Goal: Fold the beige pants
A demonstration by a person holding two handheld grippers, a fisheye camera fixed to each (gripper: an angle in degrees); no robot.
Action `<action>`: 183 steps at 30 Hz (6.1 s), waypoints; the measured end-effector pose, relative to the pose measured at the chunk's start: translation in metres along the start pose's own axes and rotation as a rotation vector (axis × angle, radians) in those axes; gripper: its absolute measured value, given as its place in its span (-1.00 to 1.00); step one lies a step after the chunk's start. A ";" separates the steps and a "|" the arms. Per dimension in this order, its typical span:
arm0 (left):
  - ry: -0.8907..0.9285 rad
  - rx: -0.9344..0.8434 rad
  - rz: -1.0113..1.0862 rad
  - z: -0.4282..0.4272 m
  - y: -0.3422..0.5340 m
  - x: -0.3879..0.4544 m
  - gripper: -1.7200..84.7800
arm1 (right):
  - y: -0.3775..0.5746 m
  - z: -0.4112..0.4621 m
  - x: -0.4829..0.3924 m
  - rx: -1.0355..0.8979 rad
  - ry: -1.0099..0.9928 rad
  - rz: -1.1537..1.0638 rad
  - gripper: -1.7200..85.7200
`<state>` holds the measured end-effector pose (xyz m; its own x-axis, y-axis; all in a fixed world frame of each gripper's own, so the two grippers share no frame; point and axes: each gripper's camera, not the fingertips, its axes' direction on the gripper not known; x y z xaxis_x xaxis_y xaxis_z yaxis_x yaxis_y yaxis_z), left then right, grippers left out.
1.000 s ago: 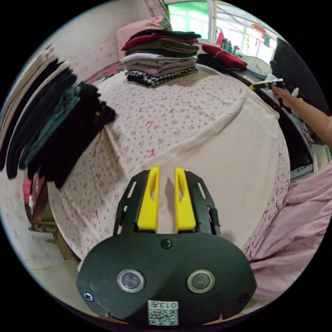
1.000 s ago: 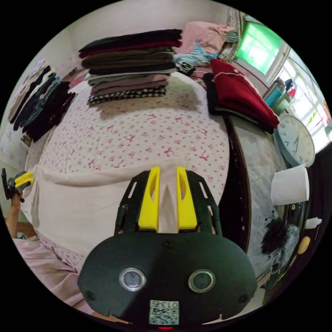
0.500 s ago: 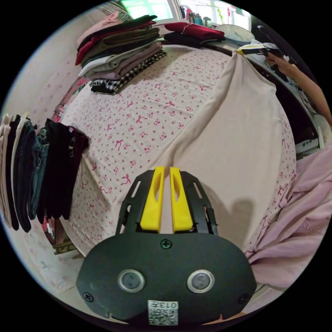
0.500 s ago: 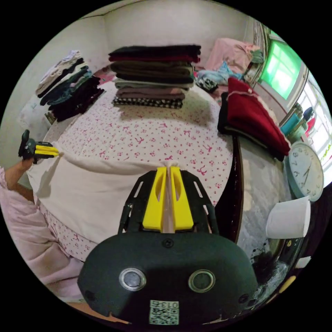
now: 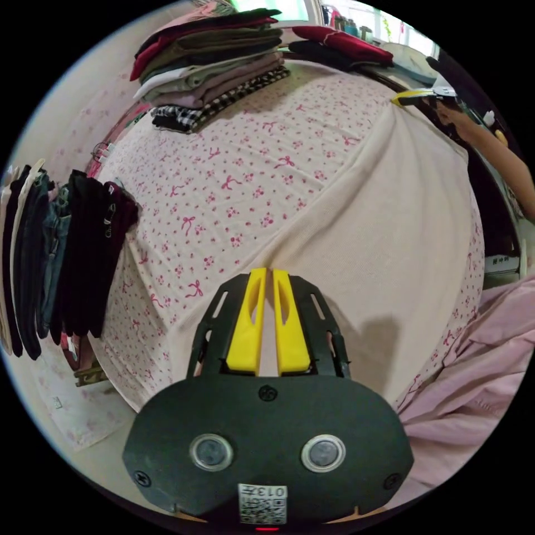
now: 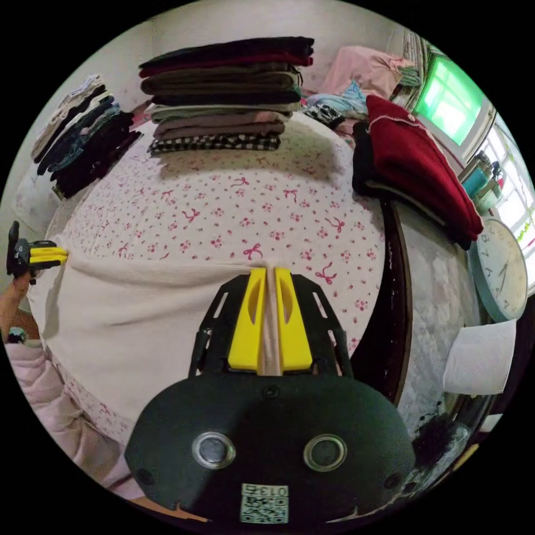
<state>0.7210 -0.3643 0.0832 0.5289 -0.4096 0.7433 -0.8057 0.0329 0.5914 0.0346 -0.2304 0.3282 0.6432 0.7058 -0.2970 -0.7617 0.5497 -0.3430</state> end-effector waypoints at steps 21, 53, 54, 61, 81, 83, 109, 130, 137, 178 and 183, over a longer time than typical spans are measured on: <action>0.124 0.237 0.015 0.023 -0.071 0.039 -0.83 | 0.101 -0.067 0.074 0.041 -0.031 0.186 -0.81; 0.211 0.199 0.504 0.054 -0.289 0.181 -0.93 | 0.190 -0.082 0.014 0.064 0.061 0.164 -0.90; 0.220 0.186 0.504 0.059 -0.291 0.181 -0.92 | 0.188 -0.075 0.012 0.037 0.073 0.162 -0.90; 0.340 0.152 0.403 0.069 -0.291 0.140 -0.82 | 0.188 -0.068 0.010 -0.012 0.045 0.241 -0.81; 0.127 0.195 0.029 0.069 -0.049 0.028 -0.95 | 0.032 -0.015 -0.086 0.014 -0.079 -0.117 -0.95; 0.214 0.181 -0.068 0.067 -0.045 0.006 -0.96 | 0.030 -0.015 -0.076 0.005 -0.112 -0.067 -0.95; 0.079 0.170 -0.167 0.061 0.048 -0.027 -0.97 | 0.092 -0.015 -0.217 -0.041 -0.163 -0.251 -0.96; 0.225 0.195 0.254 0.024 0.028 0.129 -0.97 | 0.232 -0.078 -0.123 0.001 0.007 0.097 -0.95; 0.222 0.158 0.342 0.036 -0.051 0.146 -0.96 | 0.251 -0.061 -0.092 0.019 0.032 0.143 -0.95; 0.718 0.301 0.470 0.037 -0.288 0.057 -0.94 | 0.277 -0.114 0.007 0.289 -0.420 0.302 -0.93; 0.756 0.467 0.396 -0.005 -0.203 -0.015 -0.94 | 0.225 -0.155 -0.070 0.324 -0.522 0.028 -0.93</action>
<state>0.8778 -0.3599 -0.0465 0.0965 0.2523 0.9628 -0.9005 -0.3899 0.1924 -0.1695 -0.2255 0.1338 0.5618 0.8024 0.2014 -0.8155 0.5780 -0.0283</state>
